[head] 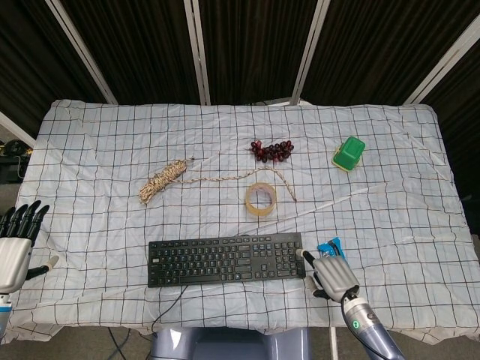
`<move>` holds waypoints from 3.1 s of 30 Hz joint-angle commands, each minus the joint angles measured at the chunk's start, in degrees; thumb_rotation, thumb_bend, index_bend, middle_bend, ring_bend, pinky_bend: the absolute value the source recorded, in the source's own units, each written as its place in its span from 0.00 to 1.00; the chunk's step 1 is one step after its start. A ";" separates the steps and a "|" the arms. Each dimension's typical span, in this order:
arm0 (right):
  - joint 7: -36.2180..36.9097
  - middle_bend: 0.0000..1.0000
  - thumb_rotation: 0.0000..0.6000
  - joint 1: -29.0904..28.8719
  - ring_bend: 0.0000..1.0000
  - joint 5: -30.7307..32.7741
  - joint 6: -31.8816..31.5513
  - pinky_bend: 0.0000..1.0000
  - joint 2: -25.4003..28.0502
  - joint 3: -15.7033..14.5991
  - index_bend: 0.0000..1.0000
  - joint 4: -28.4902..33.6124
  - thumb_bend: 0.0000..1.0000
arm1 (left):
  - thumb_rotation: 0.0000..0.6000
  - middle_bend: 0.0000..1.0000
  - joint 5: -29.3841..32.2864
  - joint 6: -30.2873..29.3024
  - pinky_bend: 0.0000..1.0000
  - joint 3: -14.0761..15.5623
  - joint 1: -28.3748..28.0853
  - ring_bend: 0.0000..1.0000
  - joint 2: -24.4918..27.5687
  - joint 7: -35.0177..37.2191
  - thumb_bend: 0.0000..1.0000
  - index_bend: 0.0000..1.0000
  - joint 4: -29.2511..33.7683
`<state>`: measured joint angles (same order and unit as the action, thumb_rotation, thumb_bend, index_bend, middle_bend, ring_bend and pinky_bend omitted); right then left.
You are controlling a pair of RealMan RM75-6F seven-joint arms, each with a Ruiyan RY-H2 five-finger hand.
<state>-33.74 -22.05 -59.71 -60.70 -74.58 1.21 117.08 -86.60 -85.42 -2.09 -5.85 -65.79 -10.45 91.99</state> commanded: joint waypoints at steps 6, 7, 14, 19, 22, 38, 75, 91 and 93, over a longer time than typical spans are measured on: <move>-2.61 0.94 1.00 -1.61 0.91 3.93 -1.15 0.78 -3.34 -0.98 0.15 -0.33 0.60 | 1.00 0.00 0.10 0.01 0.00 -0.02 0.00 0.00 -0.02 -0.06 0.11 0.00 0.07; -2.88 0.94 1.00 -1.81 0.91 4.51 -1.34 0.78 -3.72 -0.99 0.15 -0.50 0.60 | 1.00 0.00 0.12 0.02 0.00 -0.04 -0.01 0.00 0.00 -0.04 0.11 0.00 0.06; -3.20 0.94 1.00 -2.69 0.91 7.10 -2.53 0.78 -5.68 -0.68 0.15 -1.57 0.60 | 1.00 0.00 0.22 0.13 0.00 -0.08 -0.06 0.00 0.03 0.20 0.11 0.00 0.02; -3.71 0.94 1.00 -3.81 0.91 8.78 -3.07 0.78 -6.89 -0.19 0.14 -1.49 0.60 | 1.00 0.00 0.21 0.30 0.00 -0.05 -0.15 0.00 0.03 0.17 0.11 0.00 0.11; -4.30 0.94 1.00 -4.49 0.91 9.83 -3.25 0.78 -7.41 -0.11 0.11 -1.46 0.60 | 1.00 0.00 0.27 0.34 0.00 -0.02 -0.14 0.00 0.04 0.13 0.11 0.00 0.13; -5.11 0.94 1.00 -7.49 0.91 16.74 -3.86 0.78 -10.32 0.21 0.09 -4.24 0.61 | 1.00 0.00 0.28 0.13 0.00 -0.05 -0.08 0.00 0.00 -0.01 0.11 0.00 0.28; -6.40 0.94 1.00 -9.01 0.91 21.22 -7.02 0.78 -14.39 -2.98 0.10 -4.61 0.61 | 1.00 0.00 0.14 0.07 0.00 -0.14 -0.23 0.00 -0.02 0.62 0.11 0.00 -0.02; 6.60 0.71 1.00 -5.90 0.65 0.02 -14.34 0.64 -14.16 2.32 0.10 -5.84 0.48 | 1.00 0.00 0.02 -0.03 0.00 -0.12 -0.21 0.00 -0.02 1.03 0.11 0.00 0.05; 8.22 0.59 1.00 -5.50 0.55 -2.63 -14.62 0.60 -12.78 2.35 0.11 -5.58 0.45 | 1.00 0.00 -0.02 -0.05 0.00 -0.10 -0.21 0.00 -0.01 1.02 0.11 0.00 0.07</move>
<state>-28.60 -28.57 -58.37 -73.67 -88.86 2.50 111.45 -86.62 -85.47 -2.19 -6.06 -65.81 -9.43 92.05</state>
